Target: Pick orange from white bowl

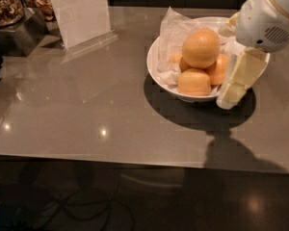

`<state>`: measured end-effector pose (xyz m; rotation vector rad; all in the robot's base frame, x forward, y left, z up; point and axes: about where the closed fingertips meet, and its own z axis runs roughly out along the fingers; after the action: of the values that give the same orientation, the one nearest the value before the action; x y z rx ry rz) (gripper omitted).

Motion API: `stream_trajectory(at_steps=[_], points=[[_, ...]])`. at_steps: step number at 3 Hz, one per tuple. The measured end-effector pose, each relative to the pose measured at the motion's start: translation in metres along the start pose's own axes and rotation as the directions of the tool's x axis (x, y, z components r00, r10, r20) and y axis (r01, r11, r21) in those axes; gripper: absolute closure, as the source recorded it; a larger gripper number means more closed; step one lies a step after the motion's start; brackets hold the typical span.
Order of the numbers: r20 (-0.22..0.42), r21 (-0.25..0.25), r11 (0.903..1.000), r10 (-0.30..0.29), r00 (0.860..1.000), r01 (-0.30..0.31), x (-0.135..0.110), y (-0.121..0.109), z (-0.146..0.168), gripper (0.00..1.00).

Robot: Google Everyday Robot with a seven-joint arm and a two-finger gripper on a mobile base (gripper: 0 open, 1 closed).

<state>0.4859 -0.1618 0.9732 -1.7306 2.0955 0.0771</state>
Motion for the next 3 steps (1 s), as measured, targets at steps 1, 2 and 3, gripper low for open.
stream_trajectory(at_steps=[1, 2, 3], points=[[0.066, -0.007, 0.9999, -0.014, 0.998, 0.015, -0.0261, -0.0215, 0.0182, 0.0], [0.067, -0.008, 0.9999, -0.014, 0.998, 0.015, -0.0266, -0.0224, 0.0191, 0.0], [0.074, -0.002, 1.0, 0.001, 0.997, -0.001, -0.025, -0.0247, 0.0199, 0.0]])
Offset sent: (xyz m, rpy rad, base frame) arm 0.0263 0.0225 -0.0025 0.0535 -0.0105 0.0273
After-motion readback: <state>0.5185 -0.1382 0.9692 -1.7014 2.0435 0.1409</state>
